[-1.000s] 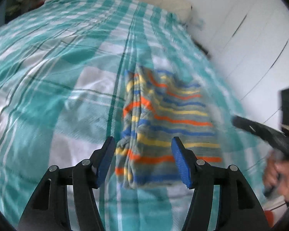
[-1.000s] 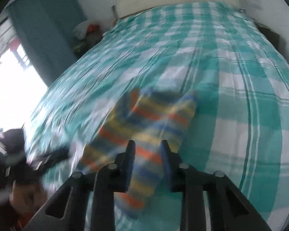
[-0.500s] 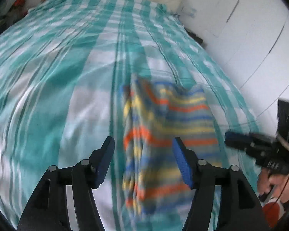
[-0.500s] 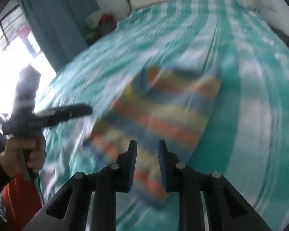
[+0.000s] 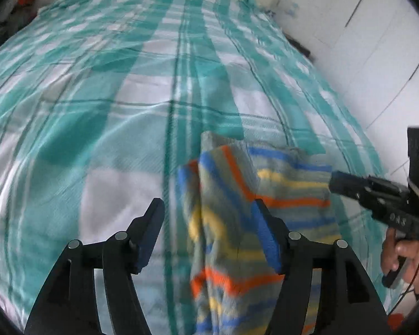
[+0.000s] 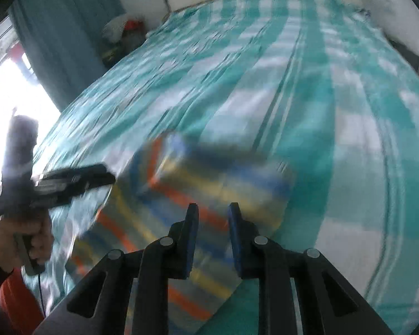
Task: Fold small clothes
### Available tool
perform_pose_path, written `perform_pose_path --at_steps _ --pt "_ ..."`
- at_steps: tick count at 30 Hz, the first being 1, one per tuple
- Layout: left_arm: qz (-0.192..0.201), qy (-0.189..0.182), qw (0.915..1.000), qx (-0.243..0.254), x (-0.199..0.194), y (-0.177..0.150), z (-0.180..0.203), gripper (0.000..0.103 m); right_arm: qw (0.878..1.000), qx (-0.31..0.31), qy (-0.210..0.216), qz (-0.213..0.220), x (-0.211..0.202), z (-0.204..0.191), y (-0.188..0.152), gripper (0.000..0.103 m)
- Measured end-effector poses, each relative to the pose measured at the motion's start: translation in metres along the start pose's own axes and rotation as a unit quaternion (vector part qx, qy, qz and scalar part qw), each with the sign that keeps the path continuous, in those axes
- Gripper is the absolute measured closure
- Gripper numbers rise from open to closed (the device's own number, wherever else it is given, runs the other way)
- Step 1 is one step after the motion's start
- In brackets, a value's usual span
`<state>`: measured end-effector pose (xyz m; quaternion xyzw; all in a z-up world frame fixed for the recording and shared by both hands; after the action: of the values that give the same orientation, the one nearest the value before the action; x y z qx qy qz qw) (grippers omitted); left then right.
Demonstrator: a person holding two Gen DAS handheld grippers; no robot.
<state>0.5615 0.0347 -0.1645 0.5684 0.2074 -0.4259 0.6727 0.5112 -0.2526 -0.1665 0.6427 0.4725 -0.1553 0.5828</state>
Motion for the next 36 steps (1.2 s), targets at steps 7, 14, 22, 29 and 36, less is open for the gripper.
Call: perform_pose_path --at_steps 7,14,22,29,36 --pt "-0.030 0.031 0.9987 -0.025 0.008 0.004 -0.023 0.041 0.994 0.075 -0.039 -0.064 0.055 0.034 0.003 0.080" --pt "-0.019 -0.014 0.9989 0.041 -0.067 -0.075 -0.001 0.036 1.000 0.024 0.015 -0.005 -0.040 -0.028 -0.034 0.080" --pt "0.001 -0.075 0.9971 0.015 -0.096 -0.110 -0.007 0.023 0.997 0.049 0.046 -0.040 -0.059 -0.042 -0.134 0.045" --pt "-0.064 -0.142 0.9863 -0.054 -0.021 -0.073 -0.002 0.032 0.972 0.194 0.131 0.024 -0.041 0.023 -0.103 0.030" --pt "-0.065 -0.159 0.9819 -0.080 -0.017 -0.069 0.017 0.086 0.978 0.175 0.118 -0.001 0.021 0.001 -0.077 0.077"
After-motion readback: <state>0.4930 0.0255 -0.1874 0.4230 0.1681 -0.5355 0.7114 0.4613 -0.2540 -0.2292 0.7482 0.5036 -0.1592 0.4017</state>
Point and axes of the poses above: each gripper's, at about its wrist camera, not at the fingertips, and x roughly the way its jaws point, z to its right, y to its top, the point moved 2 cm from there along x, roughly the way its jaws point, and after that the axes turned 4 degrees about z, right-handed, at the moved point
